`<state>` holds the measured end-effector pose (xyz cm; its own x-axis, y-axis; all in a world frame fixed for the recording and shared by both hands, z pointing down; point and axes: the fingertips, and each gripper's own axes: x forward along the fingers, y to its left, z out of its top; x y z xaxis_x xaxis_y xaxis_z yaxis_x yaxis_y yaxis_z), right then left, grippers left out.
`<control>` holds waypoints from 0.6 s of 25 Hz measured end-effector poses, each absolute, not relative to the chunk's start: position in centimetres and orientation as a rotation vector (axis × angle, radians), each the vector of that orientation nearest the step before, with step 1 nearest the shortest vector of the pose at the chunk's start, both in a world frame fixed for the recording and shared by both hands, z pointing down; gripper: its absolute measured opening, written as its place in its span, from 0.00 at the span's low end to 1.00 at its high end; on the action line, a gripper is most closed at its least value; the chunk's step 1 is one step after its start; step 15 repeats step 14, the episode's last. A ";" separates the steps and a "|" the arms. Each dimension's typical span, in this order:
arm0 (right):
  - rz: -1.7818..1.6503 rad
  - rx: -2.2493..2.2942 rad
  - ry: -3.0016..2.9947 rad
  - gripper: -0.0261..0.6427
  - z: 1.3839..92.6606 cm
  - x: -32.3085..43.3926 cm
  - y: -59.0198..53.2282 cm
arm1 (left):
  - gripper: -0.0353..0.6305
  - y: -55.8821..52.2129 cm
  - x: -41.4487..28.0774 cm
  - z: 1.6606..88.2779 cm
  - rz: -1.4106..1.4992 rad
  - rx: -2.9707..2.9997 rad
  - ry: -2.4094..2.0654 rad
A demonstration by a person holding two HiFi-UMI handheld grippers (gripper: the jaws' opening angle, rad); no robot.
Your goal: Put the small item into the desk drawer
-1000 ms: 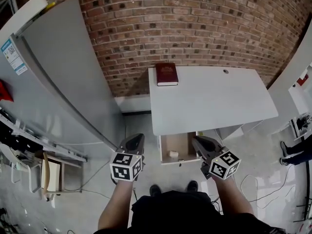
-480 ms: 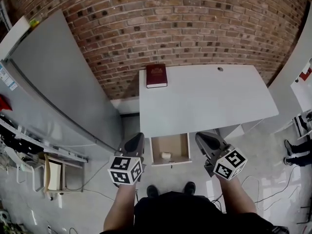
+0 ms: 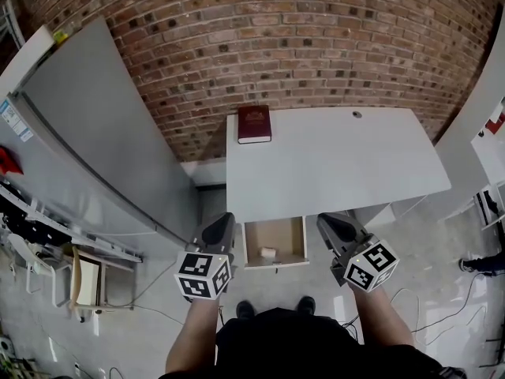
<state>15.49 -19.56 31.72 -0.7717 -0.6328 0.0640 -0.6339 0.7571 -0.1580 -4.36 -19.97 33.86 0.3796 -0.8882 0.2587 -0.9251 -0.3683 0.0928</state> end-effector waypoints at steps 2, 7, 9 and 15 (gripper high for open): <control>0.264 1.056 -2.944 0.06 31.6 15.2 -19.1 | 0.07 -19.7 -4.8 33.7 0.241 2.412 -1.625; 0.279 1.042 -2.945 0.06 31.6 14.2 -18.2 | 0.07 -18.9 -6.4 33.5 0.238 2.392 -1.641; 0.280 1.033 -2.945 0.06 31.5 13.6 -17.9 | 0.07 -18.6 -7.0 33.6 0.242 2.384 -1.643; 0.265 0.993 -2.957 0.06 31.3 11.7 -17.2 | 0.07 -18.1 -8.4 33.9 0.241 2.369 -1.651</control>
